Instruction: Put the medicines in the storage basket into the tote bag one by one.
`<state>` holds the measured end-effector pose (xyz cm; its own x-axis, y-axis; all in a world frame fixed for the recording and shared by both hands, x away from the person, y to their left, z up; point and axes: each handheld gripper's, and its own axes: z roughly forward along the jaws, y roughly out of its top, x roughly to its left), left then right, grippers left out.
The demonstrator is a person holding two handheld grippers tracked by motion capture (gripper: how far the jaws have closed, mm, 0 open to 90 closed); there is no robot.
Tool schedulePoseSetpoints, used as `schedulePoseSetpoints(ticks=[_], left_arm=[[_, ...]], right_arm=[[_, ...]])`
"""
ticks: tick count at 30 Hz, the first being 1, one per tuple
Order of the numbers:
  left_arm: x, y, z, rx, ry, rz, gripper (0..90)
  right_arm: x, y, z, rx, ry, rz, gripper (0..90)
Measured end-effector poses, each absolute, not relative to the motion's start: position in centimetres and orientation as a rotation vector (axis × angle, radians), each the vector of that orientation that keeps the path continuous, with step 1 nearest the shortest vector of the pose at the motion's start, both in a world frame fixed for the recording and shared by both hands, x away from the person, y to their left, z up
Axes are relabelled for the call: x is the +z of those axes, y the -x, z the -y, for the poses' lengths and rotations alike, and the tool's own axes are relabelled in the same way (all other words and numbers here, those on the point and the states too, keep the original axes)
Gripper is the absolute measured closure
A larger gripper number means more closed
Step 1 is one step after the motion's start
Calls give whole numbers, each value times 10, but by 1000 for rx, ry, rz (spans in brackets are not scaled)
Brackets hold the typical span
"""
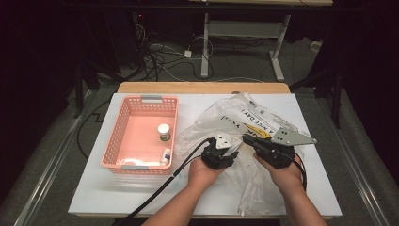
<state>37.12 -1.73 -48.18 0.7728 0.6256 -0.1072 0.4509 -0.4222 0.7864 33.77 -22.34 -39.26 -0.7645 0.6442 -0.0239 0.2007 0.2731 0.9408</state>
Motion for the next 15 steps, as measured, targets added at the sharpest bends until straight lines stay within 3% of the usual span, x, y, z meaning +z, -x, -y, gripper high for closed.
schedulePoseSetpoints(ticks=[10,15], left_arm=[[-476,-352,-7,168,-2030,-761,436],[-474,-338,-17,126,-2028,-728,329]], right_arm=[[-393,-337,222,1495,-760,-2153,900],[-393,-336,221,1492,-763,-2154,900]])
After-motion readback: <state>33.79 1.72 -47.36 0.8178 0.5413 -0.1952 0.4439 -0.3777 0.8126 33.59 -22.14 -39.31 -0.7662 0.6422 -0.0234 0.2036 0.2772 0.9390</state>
